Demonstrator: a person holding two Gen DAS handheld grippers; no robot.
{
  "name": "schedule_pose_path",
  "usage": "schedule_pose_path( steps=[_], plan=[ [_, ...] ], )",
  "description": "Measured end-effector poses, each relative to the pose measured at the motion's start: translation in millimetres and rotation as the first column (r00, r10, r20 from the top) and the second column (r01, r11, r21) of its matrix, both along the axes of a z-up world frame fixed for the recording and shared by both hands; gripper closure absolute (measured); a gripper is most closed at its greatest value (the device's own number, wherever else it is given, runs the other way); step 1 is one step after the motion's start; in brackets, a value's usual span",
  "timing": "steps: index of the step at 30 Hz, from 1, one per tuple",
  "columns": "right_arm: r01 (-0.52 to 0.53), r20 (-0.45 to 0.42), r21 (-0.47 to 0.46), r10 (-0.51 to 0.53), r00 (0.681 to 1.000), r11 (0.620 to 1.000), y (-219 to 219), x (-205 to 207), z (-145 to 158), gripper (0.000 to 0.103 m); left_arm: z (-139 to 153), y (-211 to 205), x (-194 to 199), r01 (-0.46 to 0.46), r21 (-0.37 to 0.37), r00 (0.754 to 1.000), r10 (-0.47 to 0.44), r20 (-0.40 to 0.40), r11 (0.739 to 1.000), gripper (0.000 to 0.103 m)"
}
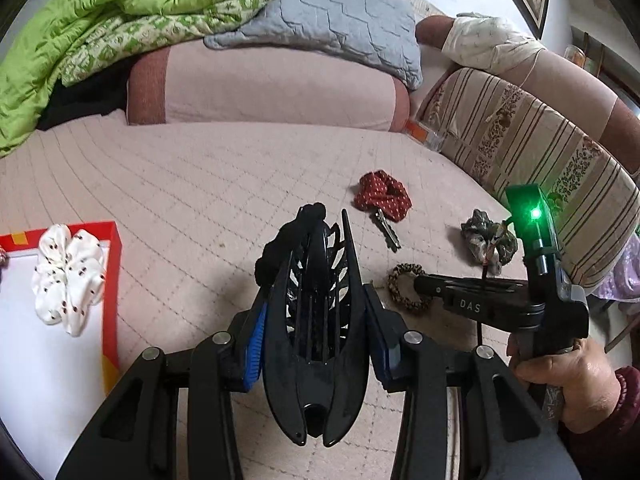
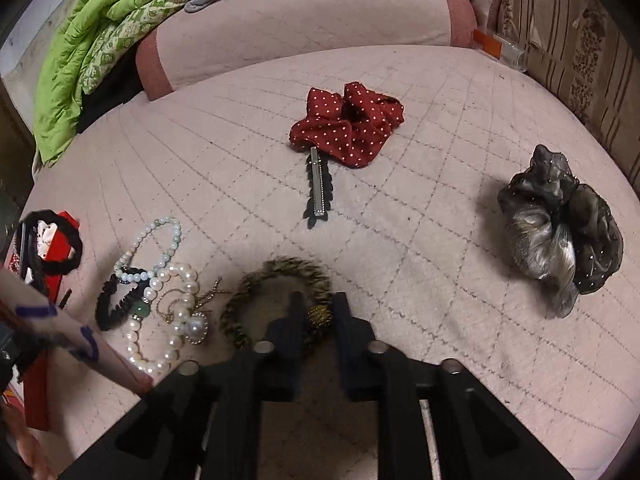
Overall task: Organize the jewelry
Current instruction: 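Grasp the black claw clip with the left gripper while the right grasps the leopard bracelet, then lift and carry the claw clip and leopard bracelet toward the tray with both grippers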
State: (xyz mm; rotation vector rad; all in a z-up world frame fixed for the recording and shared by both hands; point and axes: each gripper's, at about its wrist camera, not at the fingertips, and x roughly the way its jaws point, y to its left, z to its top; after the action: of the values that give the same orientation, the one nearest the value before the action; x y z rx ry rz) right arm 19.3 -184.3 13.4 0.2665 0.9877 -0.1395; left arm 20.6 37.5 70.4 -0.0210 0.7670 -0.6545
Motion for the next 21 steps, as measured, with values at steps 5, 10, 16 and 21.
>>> schedule_pose_path(
  steps=[5, 10, 16, 21],
  plan=[
    [0.028, 0.093, -0.028, -0.025, 0.995, 0.999, -5, -10, 20, 0.089, 10, 7, -2, -0.008, -0.035, 0.999, 0.010, 0.045, 0.999, 0.061],
    [0.025, 0.275, 0.008, -0.026, 0.961, 1.000, -3, -24, 51, 0.089, 13, 9, -3, -0.001, -0.040, 0.999, 0.003, 0.055, 0.999, 0.061],
    [0.015, 0.272, 0.010, -0.017, 0.962, 1.000, 2, -22, 53, 0.089, -45, -11, 17, 0.116, -0.089, 0.926, -0.140, -0.351, 0.989, 0.061],
    [0.039, 0.271, 0.026, -0.045, 0.961, 0.999, 0, -23, 56, 0.089, -36, -11, 11, 0.136, -0.090, 0.928, -0.159, -0.337, 0.987, 0.061]
  ],
)
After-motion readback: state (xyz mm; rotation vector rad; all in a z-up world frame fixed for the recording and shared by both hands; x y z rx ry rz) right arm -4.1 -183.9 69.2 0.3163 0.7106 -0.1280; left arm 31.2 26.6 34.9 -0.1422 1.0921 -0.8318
